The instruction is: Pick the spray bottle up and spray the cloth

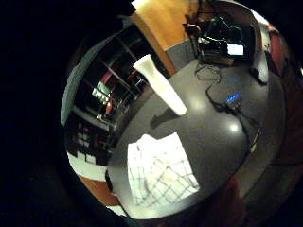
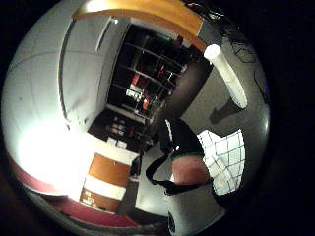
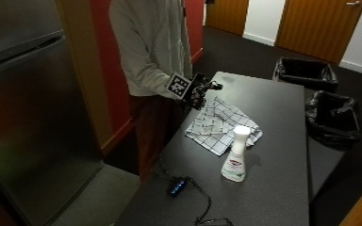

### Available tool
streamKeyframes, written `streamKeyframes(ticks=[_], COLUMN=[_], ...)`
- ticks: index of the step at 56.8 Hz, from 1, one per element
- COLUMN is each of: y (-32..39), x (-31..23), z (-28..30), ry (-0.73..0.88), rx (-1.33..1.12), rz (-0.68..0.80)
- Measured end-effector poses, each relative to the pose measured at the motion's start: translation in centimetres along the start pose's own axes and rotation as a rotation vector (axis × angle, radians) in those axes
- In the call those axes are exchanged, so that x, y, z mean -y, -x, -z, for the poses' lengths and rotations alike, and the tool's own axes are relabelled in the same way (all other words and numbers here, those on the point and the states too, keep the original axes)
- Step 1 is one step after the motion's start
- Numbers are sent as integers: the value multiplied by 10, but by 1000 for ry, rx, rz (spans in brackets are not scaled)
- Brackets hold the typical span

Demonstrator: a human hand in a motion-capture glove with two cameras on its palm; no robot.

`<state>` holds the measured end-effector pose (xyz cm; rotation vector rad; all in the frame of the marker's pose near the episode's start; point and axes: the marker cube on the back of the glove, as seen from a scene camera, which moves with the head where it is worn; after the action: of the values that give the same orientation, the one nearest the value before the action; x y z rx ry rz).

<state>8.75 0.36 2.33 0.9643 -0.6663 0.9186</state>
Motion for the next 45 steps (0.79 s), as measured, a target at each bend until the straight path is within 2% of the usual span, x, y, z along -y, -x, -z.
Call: streamKeyframes(ticks=[2,6,11,16,29,45], y=[-6,-20,-29,-38,-60,-76], x=[-4,5,10,15,-2,19], z=[-3,-14,-28,-41,-75,-92], ry=[11,-149,-242,-325,-386,-440], rx=[12,51,121,169,228,260], rz=[11,0,-213,-284,-381,-462])
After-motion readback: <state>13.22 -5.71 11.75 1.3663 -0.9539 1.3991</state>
